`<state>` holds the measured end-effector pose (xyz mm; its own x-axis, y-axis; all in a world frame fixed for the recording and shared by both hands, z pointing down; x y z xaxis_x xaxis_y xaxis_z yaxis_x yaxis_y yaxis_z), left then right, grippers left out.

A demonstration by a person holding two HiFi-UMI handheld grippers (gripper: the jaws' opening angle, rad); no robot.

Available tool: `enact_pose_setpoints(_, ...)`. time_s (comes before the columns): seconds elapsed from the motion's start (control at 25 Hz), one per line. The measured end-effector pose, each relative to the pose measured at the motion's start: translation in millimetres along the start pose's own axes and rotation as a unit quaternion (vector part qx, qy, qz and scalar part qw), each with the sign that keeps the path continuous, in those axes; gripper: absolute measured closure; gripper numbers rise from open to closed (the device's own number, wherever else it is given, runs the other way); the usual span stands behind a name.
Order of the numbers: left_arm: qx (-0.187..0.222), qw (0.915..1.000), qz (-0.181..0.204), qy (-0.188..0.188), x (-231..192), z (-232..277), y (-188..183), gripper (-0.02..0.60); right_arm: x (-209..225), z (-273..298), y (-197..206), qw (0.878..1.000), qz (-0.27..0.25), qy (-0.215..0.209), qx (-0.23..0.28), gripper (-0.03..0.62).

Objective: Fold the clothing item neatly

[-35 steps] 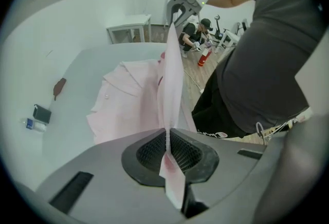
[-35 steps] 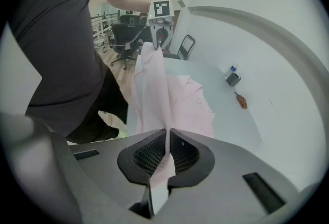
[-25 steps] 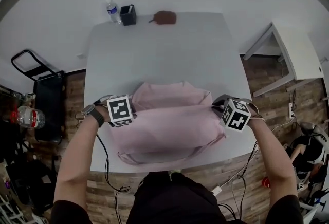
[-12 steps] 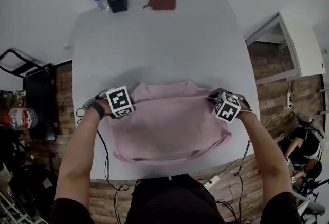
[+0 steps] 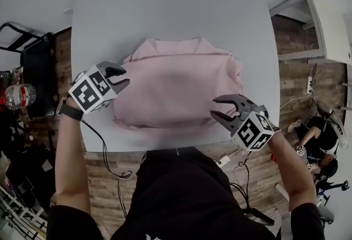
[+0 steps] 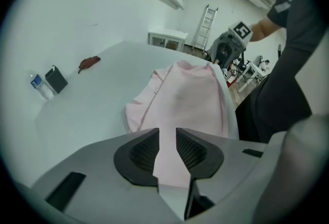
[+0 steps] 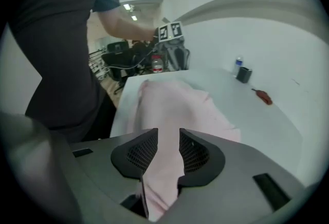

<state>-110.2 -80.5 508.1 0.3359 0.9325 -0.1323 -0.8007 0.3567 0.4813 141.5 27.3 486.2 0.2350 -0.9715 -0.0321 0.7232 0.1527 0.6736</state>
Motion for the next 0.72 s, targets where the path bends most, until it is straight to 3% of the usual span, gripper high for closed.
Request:
enact_pose_setpoints(0.16, 0.052, 0.9986, -0.005, 0.004, 63.1, 12.8, -17.8, 0.489, -77.5, 29.5, 25.6, 0.996, -0.047, -0.06, -0.041, 0.461)
enact_pose_setpoints(0.32, 0.099, 0.995, -0.012, -0.01, 110.7, 29.1, -35.0, 0.552, -109.3, 49.5, 53.0, 0.987, -0.12, -0.062, -0.089, 0.461)
enact_pose_setpoints(0.44, 0.117, 0.9923, -0.027, -0.029, 140.1, 40.2, -38.4, 0.568, -120.9, 65.5, 75.1, 0.971, -0.195, -0.049, -0.132, 0.461)
enact_pose_setpoints(0.56, 0.12, 0.9909, -0.039, -0.047, 164.8, 52.5, -34.4, 0.568, -122.6, 79.5, 96.1, 0.946, -0.272, -0.027, -0.172, 0.461)
enact_pose_setpoints(0.64, 0.107, 0.9925, -0.032, -0.05, 180.8, 62.2, -25.5, 0.566, -117.4, 85.8, 104.5, 0.932, -0.308, -0.008, -0.194, 0.461)
enact_pose_setpoints(0.72, 0.09, 0.995, -0.012, -0.042, 198.2, 72.8, -13.2, 0.566, -114.9, 90.2, 109.4, 0.924, -0.321, 0.0, -0.207, 0.477)
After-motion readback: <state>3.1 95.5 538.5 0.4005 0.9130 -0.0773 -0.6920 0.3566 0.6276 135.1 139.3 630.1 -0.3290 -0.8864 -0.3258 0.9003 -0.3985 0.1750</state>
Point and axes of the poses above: the fingertips, and each gripper's own axes: z forward along the fingers, x to its right, y out of its underside, the point moved 1 cm from there along -z, backward along the fingers, and after that the axes turned 3 degrees about x, right-handed, at the moved point
